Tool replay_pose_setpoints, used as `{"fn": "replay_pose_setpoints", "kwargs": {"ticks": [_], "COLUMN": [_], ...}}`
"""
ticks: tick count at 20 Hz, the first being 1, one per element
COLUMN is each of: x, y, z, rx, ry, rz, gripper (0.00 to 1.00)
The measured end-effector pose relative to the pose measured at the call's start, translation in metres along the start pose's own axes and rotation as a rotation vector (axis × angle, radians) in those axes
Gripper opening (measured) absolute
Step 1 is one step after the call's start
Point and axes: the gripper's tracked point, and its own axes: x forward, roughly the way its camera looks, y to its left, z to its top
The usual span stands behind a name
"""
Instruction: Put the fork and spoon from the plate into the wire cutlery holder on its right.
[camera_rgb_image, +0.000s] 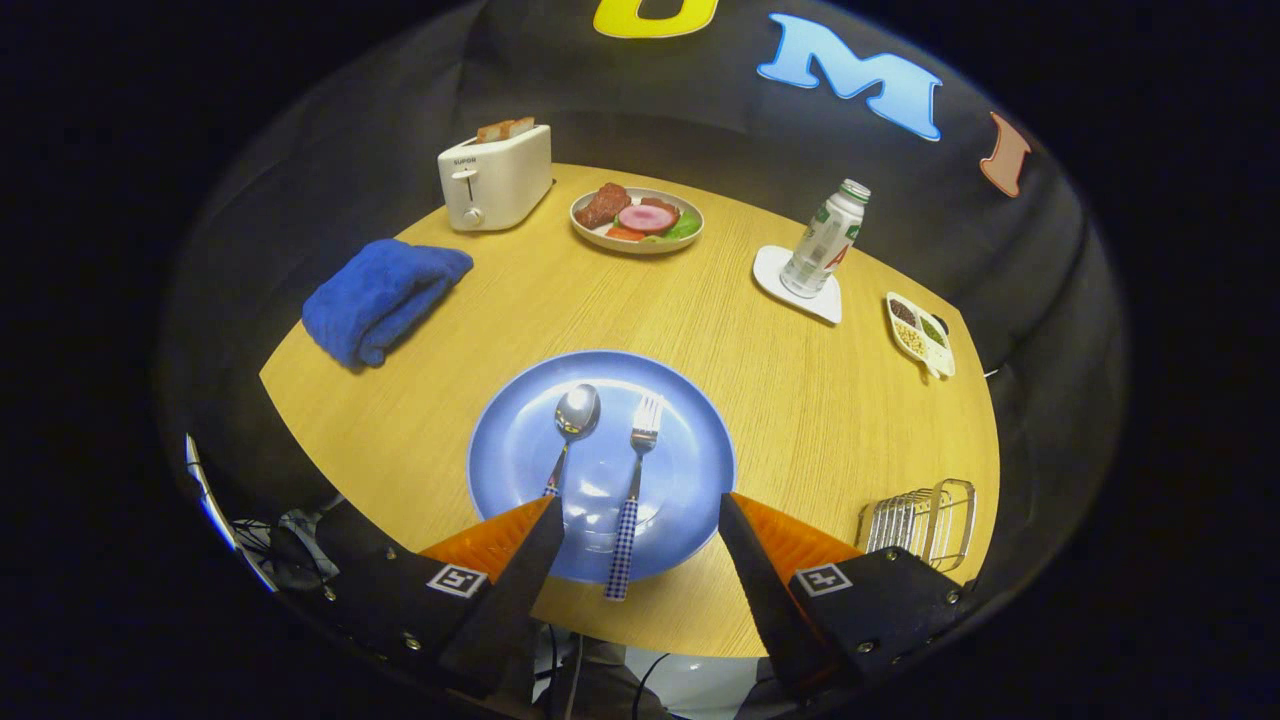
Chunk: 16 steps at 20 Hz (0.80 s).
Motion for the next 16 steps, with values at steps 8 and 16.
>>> {"fn": "replay_pose_setpoints", "kwargs": {"ticks": [8, 16], "x": [0.037, 0.061], "y": [0.000, 0.008], "z": [-0.031, -0.056], "rx": [-0.042, -0.080], "ry": [0.201, 0.389], "rz": [0.030, 0.106], "gripper": [0.66, 0.14]}}
